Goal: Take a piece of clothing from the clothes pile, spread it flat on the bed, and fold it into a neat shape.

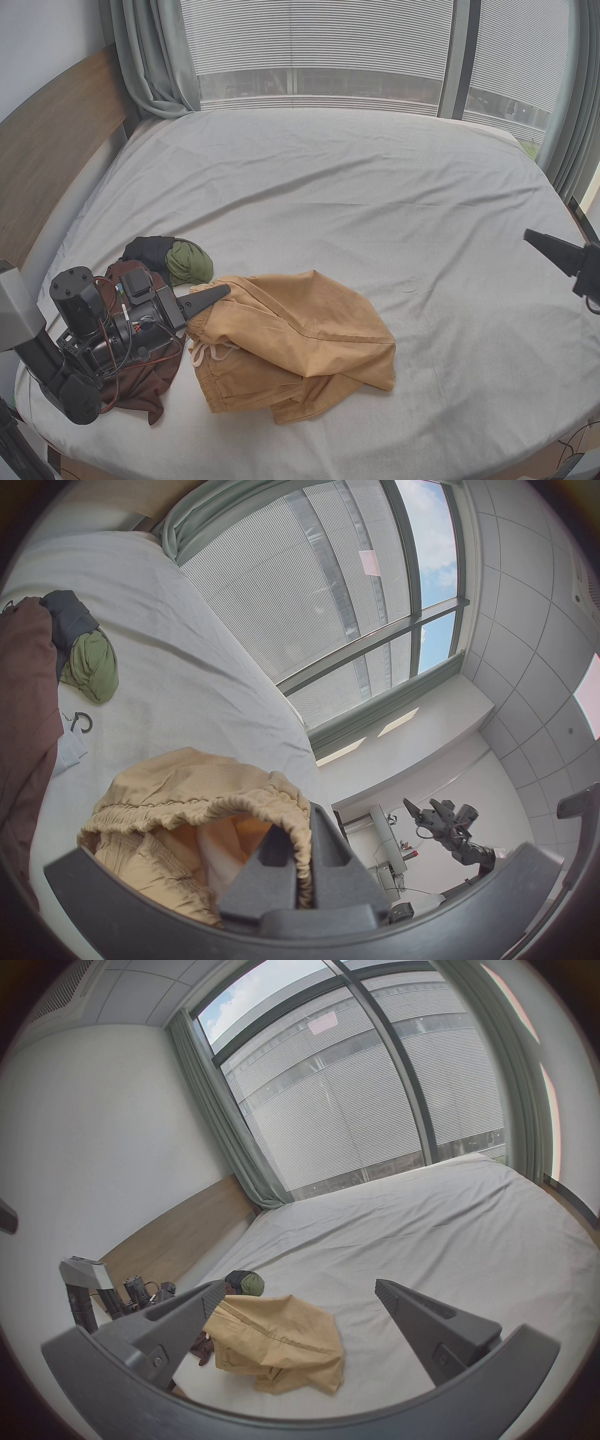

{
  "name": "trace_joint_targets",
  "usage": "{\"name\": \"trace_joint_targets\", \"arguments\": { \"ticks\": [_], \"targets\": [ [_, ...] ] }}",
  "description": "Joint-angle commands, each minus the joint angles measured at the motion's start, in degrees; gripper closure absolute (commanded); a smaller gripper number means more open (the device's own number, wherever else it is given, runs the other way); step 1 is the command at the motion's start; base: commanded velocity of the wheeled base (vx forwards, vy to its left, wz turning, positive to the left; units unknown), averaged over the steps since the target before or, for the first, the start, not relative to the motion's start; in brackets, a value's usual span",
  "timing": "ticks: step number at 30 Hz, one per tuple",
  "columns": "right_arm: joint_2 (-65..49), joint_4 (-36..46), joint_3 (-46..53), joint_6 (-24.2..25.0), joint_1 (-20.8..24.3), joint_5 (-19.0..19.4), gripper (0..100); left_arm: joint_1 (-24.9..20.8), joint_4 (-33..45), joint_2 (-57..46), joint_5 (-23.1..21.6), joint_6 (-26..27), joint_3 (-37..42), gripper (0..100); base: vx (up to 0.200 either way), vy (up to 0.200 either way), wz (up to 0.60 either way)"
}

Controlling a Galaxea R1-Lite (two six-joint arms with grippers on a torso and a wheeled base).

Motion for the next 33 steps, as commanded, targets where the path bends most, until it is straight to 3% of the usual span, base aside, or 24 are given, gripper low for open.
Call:
{"name": "trace_joint_targets", "arguments": {
  "ticks": [1,5,7,10,11,16,33],
  "targets": [
    [18.92,-11.32,0.53,-0.75,3.49,0.21,0,0.02,0.01,-0.9,-0.07,-0.02,0.5,100,0.0,0.0,0.0],
    [22.52,-14.05,1.41,-0.66,3.67,0.47,0,0.2,0.01,-0.46,-0.07,-0.11,0.06,100,0.0,0.0,0.0],
    [26.3,-16.33,2.55,0.21,2.53,4.07,0,0.55,0.01,-0.02,-0.07,-0.11,-0.03,100,0.0,0.0,0.0],
    [28.15,-17.65,3.08,1.36,1.38,5.83,0,0.73,0.01,0.33,-0.16,-0.11,-0.12,100,0.0,0.0,0.0],
    [30.35,-20.46,3.34,3.91,0.86,7.15,0,0.9,0.01,0.95,-0.16,-0.02,-0.2,100,0.0,0.0,0.0],
    [33.33,-27.06,5.72,8.56,0.77,7.24,0,0.9,-0.08,0.86,-0.07,0.94,-0.29,100,0.0,0.0,0.0],
    [44.76,-31.89,6.33,9.09,1.3,7.94,0,2.92,0.01,1.3,-0.16,1.91,-1.44,100,0.0,0.0,0.0]
  ]
}}
